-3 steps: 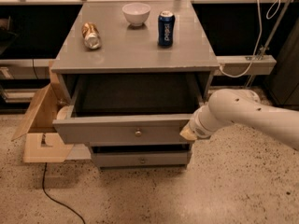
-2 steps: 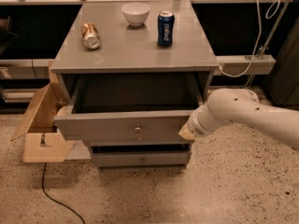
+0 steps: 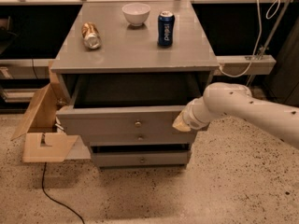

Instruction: Close top drawer

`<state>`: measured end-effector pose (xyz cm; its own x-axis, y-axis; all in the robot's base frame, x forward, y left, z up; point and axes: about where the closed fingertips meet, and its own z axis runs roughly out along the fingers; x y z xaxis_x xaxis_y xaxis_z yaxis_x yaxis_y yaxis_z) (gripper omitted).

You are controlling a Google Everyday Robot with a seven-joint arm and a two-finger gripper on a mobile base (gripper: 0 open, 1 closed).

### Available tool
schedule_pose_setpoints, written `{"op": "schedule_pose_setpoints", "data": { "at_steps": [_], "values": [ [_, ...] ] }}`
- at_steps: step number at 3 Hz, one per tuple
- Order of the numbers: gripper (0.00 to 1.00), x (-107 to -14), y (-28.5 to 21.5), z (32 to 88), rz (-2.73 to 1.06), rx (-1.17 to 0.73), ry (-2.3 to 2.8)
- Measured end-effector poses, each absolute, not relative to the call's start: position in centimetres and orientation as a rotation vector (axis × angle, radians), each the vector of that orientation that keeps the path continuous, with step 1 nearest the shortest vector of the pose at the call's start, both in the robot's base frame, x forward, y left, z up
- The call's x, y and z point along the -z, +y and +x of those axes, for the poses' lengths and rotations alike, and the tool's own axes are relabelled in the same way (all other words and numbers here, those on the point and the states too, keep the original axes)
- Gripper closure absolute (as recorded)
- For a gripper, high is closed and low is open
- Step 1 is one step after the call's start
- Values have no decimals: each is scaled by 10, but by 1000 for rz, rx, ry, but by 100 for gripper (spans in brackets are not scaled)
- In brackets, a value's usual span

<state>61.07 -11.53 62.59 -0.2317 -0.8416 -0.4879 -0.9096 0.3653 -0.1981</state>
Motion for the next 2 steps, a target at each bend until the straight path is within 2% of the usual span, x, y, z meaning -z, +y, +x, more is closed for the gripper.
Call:
{"op": "schedule_pose_setpoints", "data": {
  "at_steps": [2],
  "values": [
    [100, -622, -104, 655, -1429, -164, 2143]
  ]
}}
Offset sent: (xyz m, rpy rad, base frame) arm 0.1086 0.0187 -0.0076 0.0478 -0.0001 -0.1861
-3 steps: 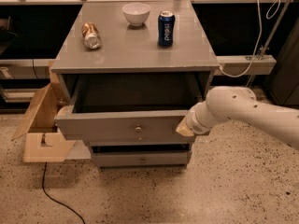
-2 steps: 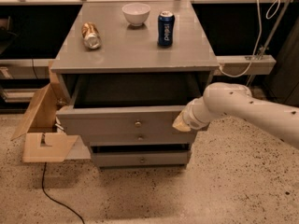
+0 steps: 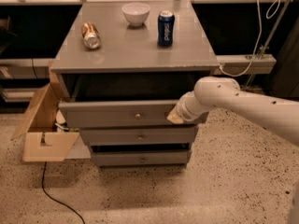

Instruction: Close top drawer

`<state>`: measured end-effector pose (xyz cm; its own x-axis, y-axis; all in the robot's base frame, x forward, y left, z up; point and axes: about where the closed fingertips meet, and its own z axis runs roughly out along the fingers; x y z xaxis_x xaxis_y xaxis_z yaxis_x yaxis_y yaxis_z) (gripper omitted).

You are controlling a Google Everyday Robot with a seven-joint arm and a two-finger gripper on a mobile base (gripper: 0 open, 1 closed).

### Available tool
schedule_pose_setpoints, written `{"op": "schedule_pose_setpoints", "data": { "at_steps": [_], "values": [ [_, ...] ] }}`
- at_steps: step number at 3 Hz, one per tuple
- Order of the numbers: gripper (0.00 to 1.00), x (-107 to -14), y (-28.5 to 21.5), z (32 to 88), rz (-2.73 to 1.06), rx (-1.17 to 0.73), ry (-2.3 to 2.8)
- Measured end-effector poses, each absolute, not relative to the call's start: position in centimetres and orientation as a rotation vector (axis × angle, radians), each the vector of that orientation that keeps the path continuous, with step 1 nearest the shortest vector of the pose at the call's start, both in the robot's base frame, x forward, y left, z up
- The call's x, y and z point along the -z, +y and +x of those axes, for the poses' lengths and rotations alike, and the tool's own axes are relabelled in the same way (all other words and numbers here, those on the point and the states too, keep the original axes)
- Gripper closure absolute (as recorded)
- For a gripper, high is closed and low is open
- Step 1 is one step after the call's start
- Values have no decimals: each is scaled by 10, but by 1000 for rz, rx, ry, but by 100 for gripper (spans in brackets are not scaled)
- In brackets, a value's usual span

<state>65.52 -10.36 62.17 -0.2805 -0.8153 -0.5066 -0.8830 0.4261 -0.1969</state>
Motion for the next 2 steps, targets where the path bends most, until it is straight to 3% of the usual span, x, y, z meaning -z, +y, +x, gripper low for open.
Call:
{"op": "schedule_pose_setpoints", "data": {
  "at_steps": [2],
  "values": [
    [100, -616, -106, 685, -1331, -160, 2202]
  ]
}}
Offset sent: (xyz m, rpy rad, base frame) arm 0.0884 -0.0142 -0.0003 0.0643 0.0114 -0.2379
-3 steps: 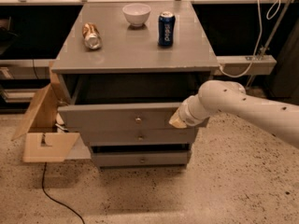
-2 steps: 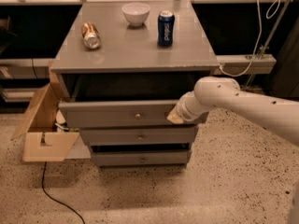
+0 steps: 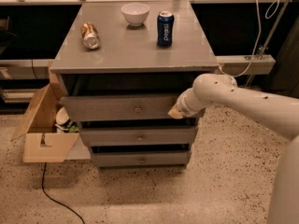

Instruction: Close top drawer

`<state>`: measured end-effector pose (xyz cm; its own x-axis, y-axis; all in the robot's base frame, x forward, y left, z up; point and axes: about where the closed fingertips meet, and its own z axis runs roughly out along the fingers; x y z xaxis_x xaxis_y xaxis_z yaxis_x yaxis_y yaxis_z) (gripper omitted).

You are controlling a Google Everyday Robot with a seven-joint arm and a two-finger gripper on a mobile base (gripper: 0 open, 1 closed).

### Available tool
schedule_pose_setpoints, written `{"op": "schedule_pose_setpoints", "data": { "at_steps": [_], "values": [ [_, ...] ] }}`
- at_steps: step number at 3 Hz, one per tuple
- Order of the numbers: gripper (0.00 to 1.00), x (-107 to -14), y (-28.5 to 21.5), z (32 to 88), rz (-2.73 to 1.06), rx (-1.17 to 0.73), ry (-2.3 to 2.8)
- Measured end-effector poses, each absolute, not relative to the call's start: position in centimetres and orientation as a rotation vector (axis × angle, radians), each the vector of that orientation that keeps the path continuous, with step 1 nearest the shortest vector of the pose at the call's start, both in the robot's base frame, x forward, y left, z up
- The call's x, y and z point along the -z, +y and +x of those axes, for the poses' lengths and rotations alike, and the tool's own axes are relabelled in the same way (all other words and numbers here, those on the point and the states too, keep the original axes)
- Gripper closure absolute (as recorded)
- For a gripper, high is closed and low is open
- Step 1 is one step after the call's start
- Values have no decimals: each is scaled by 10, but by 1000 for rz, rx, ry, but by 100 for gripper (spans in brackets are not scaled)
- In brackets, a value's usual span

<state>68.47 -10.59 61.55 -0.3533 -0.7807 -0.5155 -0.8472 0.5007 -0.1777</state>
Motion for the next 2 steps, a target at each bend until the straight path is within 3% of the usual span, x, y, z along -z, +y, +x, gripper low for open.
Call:
{"op": "schedule_pose_setpoints", "data": {
  "at_steps": [2],
  "values": [
    [100, -618, -112, 709, -1241, -156, 2232]
  ]
}}
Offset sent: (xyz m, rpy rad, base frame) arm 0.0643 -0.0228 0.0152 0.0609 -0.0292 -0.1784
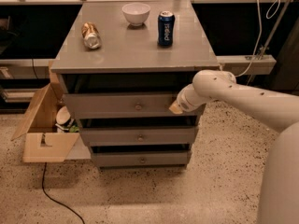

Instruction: Close top drawer

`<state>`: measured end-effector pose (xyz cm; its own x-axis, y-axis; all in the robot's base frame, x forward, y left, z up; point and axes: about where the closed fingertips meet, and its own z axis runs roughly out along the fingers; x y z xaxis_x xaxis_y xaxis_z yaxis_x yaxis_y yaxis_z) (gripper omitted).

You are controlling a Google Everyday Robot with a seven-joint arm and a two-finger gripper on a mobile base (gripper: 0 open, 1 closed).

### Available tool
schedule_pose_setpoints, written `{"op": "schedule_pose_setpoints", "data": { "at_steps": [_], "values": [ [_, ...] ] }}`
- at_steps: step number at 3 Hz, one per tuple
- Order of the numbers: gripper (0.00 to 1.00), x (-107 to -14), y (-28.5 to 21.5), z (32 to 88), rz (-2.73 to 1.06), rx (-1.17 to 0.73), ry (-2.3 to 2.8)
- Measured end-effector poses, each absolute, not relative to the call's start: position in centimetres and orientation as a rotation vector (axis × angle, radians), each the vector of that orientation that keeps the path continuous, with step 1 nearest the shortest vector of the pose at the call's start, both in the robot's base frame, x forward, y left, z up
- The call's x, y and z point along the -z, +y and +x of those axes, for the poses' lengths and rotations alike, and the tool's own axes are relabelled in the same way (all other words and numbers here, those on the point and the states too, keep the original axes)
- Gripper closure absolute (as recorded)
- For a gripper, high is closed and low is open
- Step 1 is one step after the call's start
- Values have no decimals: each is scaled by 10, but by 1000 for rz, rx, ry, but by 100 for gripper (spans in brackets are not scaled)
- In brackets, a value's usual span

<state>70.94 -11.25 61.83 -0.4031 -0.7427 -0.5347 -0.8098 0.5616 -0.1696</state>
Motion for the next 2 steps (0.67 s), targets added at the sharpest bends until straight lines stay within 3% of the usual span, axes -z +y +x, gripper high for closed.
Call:
{"op": "schedule_pose_setpoints", "data": {
  "at_steps": [2],
  "values": [
    [100, -638, -119, 674, -1224, -239, 2183]
  ]
}}
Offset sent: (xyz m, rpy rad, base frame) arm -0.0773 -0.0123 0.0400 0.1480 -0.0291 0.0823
